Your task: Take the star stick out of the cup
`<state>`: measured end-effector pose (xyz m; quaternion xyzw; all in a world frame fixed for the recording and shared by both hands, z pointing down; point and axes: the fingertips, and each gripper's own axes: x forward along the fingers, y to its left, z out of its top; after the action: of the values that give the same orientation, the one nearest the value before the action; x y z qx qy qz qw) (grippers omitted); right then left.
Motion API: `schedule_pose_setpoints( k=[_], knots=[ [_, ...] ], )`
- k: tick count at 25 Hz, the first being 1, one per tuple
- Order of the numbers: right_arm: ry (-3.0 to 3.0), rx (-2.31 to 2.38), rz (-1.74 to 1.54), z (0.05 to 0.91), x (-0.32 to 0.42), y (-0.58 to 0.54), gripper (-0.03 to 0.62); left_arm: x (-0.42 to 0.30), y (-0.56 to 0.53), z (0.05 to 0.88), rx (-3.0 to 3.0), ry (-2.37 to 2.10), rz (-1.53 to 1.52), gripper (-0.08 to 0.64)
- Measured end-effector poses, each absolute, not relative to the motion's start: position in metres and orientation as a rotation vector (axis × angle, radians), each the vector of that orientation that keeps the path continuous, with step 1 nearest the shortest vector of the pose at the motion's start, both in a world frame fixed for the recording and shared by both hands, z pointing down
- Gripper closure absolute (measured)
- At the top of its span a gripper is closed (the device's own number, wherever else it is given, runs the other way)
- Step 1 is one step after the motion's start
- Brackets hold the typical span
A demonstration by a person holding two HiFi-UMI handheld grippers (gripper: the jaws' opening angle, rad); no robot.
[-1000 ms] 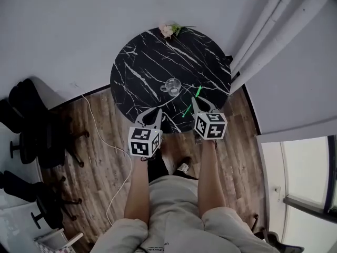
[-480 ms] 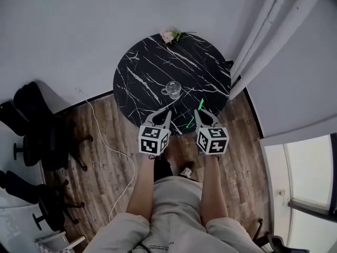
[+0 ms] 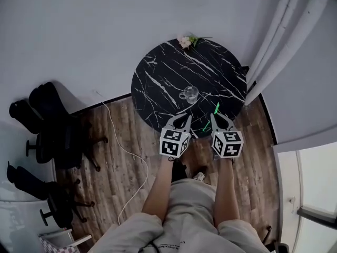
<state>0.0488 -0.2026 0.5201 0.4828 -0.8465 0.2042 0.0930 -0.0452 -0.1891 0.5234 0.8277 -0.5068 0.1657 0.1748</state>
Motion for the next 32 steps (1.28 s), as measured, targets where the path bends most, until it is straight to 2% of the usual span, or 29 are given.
schedule_pose_setpoints(
  k=[32],
  knots=[
    [-2.565,1.337,0.658,0.524,0.033,-0.209,0.552,-0.086,-0.191,0.52,2.253,-1.547,0.403,0.537]
  ],
)
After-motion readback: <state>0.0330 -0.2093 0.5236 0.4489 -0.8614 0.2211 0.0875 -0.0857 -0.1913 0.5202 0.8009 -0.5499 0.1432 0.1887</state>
